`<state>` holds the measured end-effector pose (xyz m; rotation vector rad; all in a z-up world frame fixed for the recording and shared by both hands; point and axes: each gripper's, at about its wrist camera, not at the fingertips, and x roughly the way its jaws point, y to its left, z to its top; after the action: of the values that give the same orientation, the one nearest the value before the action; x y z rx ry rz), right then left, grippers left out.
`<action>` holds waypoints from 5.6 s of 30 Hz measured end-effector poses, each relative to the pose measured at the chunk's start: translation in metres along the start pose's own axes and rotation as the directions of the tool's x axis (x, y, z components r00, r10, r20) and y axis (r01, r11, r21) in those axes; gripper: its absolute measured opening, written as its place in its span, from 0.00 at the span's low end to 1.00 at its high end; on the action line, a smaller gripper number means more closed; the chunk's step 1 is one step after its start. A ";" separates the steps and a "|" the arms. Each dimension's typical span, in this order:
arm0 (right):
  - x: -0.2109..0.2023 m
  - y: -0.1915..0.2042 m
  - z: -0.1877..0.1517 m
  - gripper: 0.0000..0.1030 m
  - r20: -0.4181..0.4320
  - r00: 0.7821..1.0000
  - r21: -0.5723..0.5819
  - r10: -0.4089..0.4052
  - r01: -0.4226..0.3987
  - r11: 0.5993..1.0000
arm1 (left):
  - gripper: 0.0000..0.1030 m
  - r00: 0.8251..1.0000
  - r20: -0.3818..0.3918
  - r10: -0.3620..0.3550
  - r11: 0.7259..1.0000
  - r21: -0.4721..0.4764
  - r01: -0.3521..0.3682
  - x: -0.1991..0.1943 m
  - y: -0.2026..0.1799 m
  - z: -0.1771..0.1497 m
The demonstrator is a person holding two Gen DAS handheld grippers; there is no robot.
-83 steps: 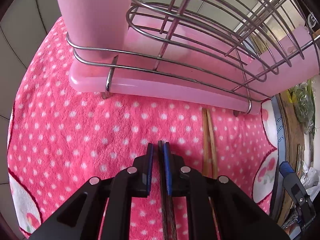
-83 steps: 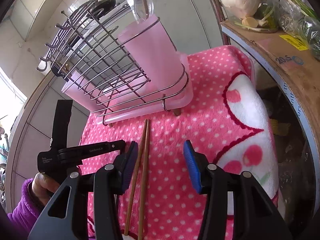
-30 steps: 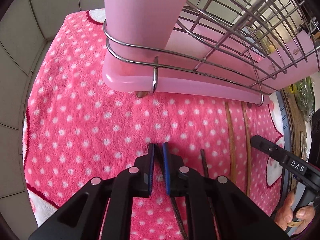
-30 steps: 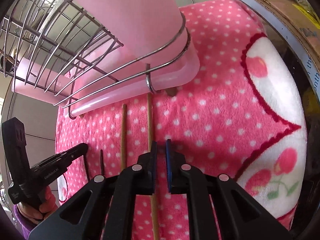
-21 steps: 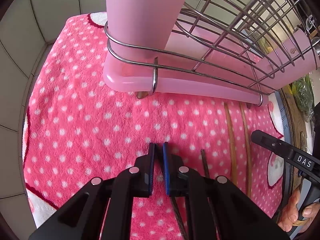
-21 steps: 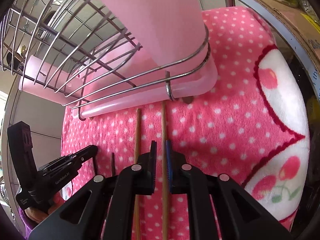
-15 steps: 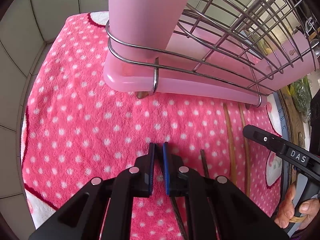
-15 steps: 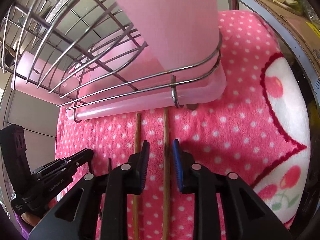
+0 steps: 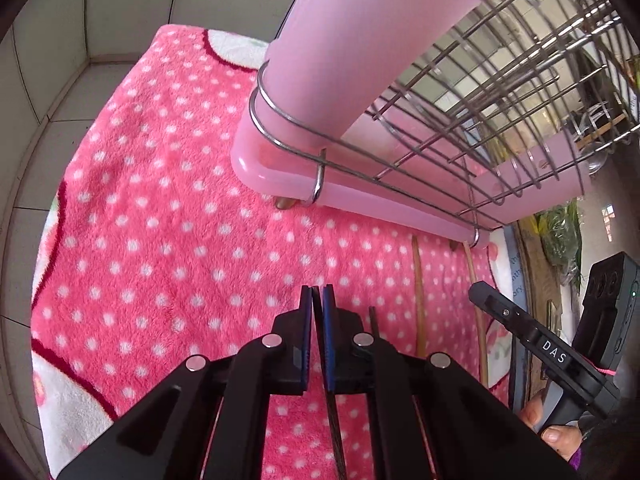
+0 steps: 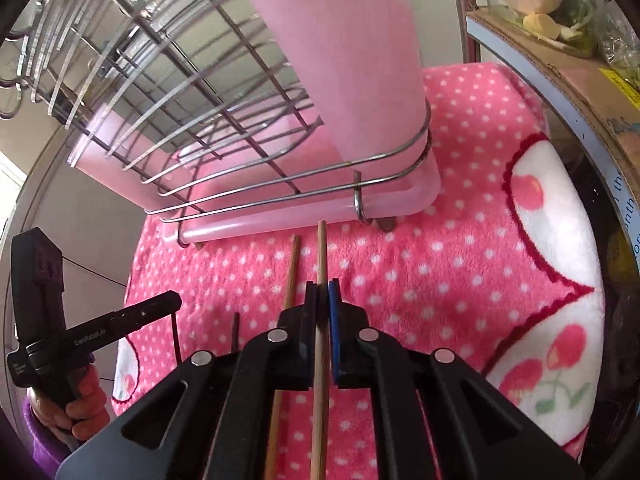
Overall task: Organize utensils
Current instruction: 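Lift both chopsticks and carry them over the pink cup with both tools, then open both tools to drop the chopsticks into the pink cup, then lower both open tools toward the last chopsticks on the pink cloth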
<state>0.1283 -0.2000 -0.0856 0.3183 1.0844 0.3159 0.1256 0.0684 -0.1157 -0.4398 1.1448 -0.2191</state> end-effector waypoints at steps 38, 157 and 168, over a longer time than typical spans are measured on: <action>-0.199 0.044 0.019 0.06 0.600 0.796 -0.176 0.079 0.035 0.984 | 0.03 0.787 0.603 -0.132 0.976 0.219 -0.004 -0.206 -0.074 -0.004; -0.169 0.042 0.007 0.53 0.573 0.819 -0.176 -0.011 0.136 0.975 | 0.42 0.896 0.445 -0.007 0.982 0.171 -0.077 -0.150 -0.074 0.005; -0.091 0.019 -0.021 0.53 0.290 0.957 -0.122 -0.012 0.049 0.991 | 0.33 0.994 0.109 0.031 0.994 0.102 -0.042 -0.054 -0.059 -0.021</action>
<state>0.0679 -0.2173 -0.0134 0.2244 0.7764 0.2991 0.0879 0.0315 -0.0519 -0.3344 1.0304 -0.2195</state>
